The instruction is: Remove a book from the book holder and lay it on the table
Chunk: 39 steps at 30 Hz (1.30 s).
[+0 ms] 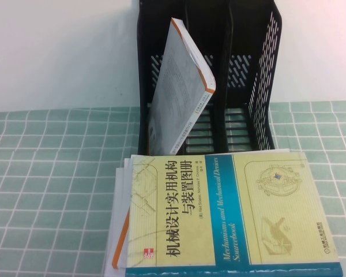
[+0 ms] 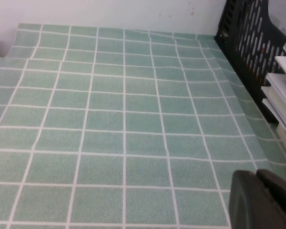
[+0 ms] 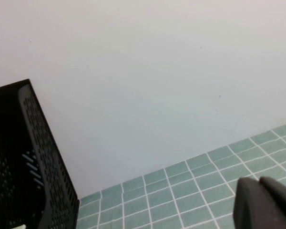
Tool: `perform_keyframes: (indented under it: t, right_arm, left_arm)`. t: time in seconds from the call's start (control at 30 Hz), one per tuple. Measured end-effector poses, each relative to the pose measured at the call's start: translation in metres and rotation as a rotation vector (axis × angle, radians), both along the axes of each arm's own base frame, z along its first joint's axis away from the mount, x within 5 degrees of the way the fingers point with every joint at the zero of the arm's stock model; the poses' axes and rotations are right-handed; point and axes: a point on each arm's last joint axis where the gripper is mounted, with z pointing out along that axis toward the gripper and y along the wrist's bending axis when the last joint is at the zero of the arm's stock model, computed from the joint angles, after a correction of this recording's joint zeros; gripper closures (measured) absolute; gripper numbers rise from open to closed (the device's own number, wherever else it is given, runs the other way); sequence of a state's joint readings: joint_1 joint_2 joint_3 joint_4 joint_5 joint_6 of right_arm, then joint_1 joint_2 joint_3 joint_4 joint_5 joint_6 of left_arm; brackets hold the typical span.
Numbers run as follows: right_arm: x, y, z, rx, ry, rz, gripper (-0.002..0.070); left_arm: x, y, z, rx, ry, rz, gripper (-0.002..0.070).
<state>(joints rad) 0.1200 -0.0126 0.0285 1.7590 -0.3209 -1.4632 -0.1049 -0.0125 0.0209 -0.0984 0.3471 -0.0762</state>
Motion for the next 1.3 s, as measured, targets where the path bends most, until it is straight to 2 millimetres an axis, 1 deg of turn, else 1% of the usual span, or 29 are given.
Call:
perform_keyframes:
  t: [0.33,0.53,1.3]
  right_arm:
    - [0.0000,0.0000,0.0000,0.000,0.000,0.000,0.0678]
    - [0.0000,0.0000,0.0000,0.000,0.000,0.000,0.0678]
    - [0.0000,-0.0002,0.0000,0.000,0.000,-0.002,0.0678]
  left_arm:
    - [0.0000,0.0001,0.0000,0.001,0.000,0.001,0.0678]
    - [0.0000,0.0001,0.0000,-0.031,0.005,0.011,0.0678]
    - [0.0000,0.0004,0.0000,-0.017,0.003,0.010,0.0677]
